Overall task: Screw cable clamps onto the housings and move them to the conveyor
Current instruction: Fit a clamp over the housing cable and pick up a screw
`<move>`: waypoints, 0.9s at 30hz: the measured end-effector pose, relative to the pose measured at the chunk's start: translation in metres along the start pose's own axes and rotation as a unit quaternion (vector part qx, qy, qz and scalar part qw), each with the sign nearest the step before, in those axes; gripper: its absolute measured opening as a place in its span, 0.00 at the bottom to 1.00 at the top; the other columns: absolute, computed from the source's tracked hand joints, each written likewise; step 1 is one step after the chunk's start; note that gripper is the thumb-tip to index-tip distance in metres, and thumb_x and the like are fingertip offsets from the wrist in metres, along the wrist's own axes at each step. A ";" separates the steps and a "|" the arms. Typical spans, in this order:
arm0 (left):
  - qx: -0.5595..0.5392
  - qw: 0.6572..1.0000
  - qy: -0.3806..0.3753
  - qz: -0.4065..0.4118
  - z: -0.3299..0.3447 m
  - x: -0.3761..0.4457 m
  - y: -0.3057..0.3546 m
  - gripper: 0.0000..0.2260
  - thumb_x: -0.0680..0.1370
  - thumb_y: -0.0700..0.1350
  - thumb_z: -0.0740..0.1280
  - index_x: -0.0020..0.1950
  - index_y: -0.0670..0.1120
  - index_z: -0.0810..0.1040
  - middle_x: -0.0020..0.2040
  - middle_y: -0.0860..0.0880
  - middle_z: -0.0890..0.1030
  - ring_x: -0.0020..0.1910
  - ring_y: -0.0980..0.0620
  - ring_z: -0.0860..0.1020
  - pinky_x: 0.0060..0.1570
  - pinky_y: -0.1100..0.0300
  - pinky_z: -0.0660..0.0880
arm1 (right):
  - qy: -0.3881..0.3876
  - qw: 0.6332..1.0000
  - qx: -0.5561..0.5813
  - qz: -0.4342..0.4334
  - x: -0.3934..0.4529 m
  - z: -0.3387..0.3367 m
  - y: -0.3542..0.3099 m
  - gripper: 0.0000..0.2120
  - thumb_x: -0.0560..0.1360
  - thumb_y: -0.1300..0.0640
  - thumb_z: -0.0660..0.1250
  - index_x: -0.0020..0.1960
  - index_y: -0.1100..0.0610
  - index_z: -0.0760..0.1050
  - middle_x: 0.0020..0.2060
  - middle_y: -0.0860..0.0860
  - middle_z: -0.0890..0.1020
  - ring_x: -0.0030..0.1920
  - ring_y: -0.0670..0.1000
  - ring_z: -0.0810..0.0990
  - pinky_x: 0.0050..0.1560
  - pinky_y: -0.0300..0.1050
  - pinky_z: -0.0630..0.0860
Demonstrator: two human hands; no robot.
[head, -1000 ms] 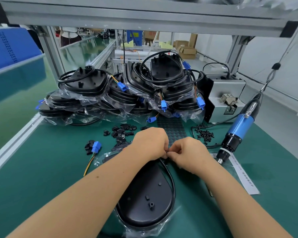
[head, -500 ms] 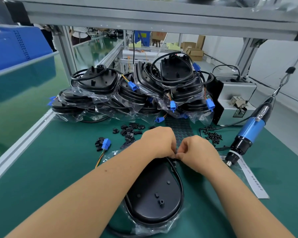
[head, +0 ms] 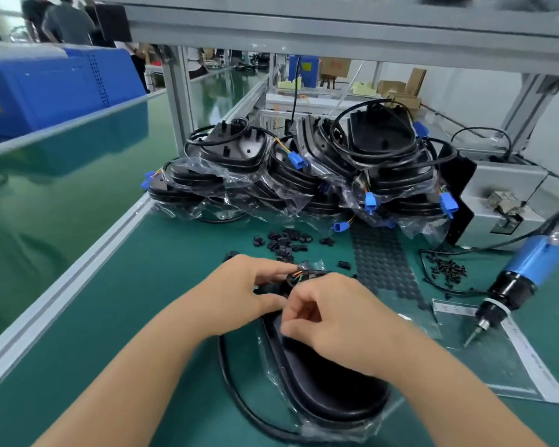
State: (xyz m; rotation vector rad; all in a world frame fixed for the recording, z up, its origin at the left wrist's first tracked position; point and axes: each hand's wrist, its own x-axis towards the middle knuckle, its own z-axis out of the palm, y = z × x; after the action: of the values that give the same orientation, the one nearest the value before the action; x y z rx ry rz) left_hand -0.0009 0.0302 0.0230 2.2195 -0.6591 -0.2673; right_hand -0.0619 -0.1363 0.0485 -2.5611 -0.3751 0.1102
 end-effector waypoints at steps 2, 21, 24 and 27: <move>-0.021 1.000 0.016 -0.003 0.003 -0.003 -0.005 0.21 0.75 0.39 0.72 0.66 0.51 0.77 0.61 0.61 0.79 0.60 0.68 0.75 0.65 0.65 0.70 | 0.002 1.000 -0.023 0.010 0.001 0.005 -0.002 0.05 0.71 0.50 0.71 0.37 0.45 0.76 0.34 0.41 0.79 0.38 0.42 0.76 0.45 0.40 0.74; 0.021 0.986 0.146 -0.082 0.012 -0.024 -0.014 0.15 0.74 0.53 0.72 0.61 0.61 0.78 0.56 0.64 0.79 0.56 0.64 0.77 0.57 0.66 0.70 | 0.047 0.997 0.003 0.061 0.009 0.013 0.011 0.05 0.72 0.52 0.71 0.38 0.49 0.77 0.33 0.43 0.79 0.37 0.41 0.75 0.40 0.36 0.71; 0.165 0.944 0.215 -0.187 0.005 -0.032 -0.019 0.14 0.75 0.54 0.70 0.58 0.55 0.73 0.52 0.52 0.76 0.47 0.51 0.76 0.47 0.58 0.69 | 0.053 0.997 0.016 0.062 0.007 0.013 0.012 0.06 0.72 0.53 0.71 0.38 0.50 0.76 0.33 0.43 0.79 0.37 0.41 0.77 0.41 0.37 0.74; 0.184 0.935 0.152 -0.261 0.001 -0.037 -0.023 0.18 0.73 0.55 0.71 0.53 0.49 0.66 0.44 0.52 0.76 0.46 0.49 0.75 0.43 0.57 0.68 | 0.054 0.996 0.029 0.060 0.005 0.013 0.012 0.05 0.72 0.53 0.71 0.38 0.50 0.77 0.33 0.43 0.80 0.37 0.41 0.77 0.41 0.36 0.74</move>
State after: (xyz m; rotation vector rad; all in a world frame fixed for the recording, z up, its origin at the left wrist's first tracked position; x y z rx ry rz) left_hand -0.0241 0.0620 0.0045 2.6966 0.0727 -0.0582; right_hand -0.0560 -0.1387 0.0312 -2.5180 -0.1759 0.0269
